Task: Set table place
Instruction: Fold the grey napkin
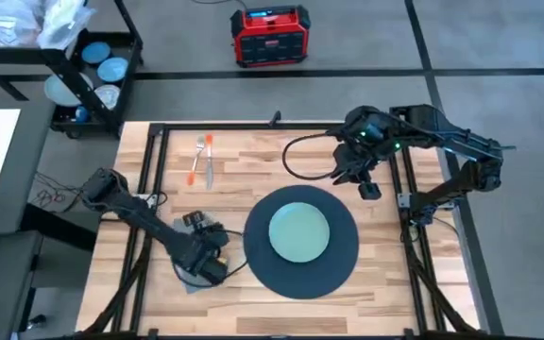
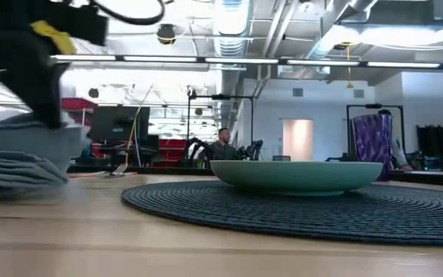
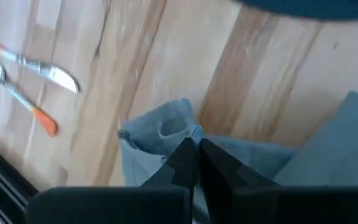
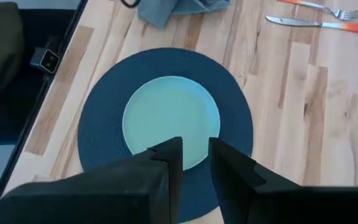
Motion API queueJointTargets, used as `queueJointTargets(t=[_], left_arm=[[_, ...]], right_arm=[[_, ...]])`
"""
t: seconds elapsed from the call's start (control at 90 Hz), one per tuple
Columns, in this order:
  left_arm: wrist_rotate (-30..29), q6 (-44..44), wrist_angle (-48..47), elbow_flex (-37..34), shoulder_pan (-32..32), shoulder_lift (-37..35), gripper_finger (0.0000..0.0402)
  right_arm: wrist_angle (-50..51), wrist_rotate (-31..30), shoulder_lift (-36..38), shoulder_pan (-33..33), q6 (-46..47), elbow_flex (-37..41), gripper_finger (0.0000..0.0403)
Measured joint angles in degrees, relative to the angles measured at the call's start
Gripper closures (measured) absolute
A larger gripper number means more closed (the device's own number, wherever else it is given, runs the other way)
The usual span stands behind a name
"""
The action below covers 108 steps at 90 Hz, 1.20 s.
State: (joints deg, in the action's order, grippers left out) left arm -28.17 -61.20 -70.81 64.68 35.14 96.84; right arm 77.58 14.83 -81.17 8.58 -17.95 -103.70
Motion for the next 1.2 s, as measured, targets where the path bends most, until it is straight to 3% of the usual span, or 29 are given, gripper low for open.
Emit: queueJointTargets(t=[0.511, 0.878, 1.1, 1.2], left_arm=[[-6.55, -34.68, -15.41, -3.93, 11.94, 0.01, 0.0401], [-6.56, -35.98, -11.38, -3.95, 13.09, 0.00, 0.0399], [-5.02, -36.01, -17.71, -3.95, 13.29, 0.00, 0.0349], [-0.47, -34.56, -19.29, -3.96, 13.29, -0.07, 0.0330]], right_arm=[[0.00, 0.02, 0.00, 0.00, 1.18, 0.00, 0.0337], [3.37, 1.73, 0.00, -3.90, 1.92, -0.02, 0.0337], [4.54, 1.32, 0.00, -6.75, 2.97, -0.02, 0.0337], [5.65, -0.04, 0.00, -6.09, 3.10, -0.02, 0.0337]])
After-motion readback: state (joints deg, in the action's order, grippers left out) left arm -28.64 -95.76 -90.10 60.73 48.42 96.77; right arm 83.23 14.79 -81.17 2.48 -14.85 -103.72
